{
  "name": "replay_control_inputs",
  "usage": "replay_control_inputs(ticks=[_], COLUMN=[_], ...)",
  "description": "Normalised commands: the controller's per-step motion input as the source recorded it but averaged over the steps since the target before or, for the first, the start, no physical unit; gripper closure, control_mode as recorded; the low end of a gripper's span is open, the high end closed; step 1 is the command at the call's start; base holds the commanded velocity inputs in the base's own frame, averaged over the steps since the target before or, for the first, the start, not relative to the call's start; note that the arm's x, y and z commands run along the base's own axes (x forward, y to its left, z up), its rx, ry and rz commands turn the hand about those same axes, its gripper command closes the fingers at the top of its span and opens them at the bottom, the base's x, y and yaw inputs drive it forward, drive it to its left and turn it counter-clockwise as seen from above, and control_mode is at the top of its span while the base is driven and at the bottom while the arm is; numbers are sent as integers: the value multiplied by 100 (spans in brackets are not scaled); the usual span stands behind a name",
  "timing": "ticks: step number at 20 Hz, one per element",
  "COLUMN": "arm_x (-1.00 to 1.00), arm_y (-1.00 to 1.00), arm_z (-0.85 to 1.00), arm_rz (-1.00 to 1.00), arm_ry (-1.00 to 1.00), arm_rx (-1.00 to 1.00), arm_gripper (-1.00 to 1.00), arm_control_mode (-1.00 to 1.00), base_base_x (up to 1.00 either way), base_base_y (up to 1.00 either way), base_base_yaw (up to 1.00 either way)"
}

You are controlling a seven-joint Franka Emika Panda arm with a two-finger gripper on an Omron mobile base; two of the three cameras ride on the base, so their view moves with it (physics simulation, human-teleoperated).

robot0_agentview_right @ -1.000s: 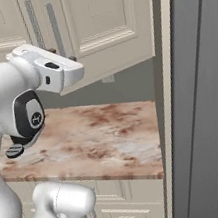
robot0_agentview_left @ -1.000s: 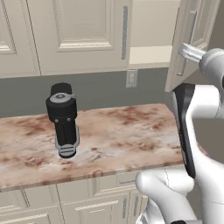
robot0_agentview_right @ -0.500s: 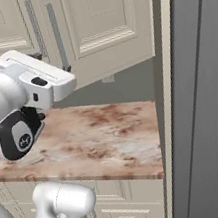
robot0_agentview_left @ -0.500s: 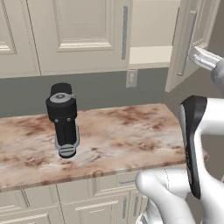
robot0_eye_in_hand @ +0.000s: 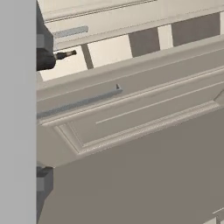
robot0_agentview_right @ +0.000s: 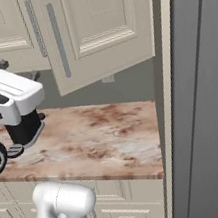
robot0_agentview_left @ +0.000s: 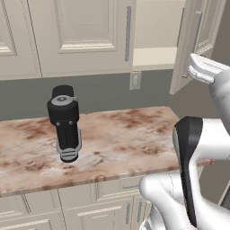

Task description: Open the cabinet directly in front. Then move the liquor and the mug to the dining counter with the candle on it.

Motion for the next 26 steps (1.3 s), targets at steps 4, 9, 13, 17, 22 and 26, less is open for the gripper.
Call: replay_control_inputs(ticks=[4,9,13,17,22,26], arm_x=[0,23,53,62,80,76], arm_y=[100,87,11,1,9,8], arm_z=[1,0,-5,0,0,0], arm_rz=[0,-3,-6,-5,-9,-20], arm_ry=[0,1,0,0,5,11], arm_rx=[-15,-13,-4,0,-1,0], arm_gripper=[-100,-100,-100,-100,-100,-100], arm_control_mode=[-100,-100,-100,-100,-100,-100], base_base_x=[0,0,0,0,0,0], base_base_y=[0,0,0,0,0,0], base_base_yaw=[0,0,0,0,0,0])
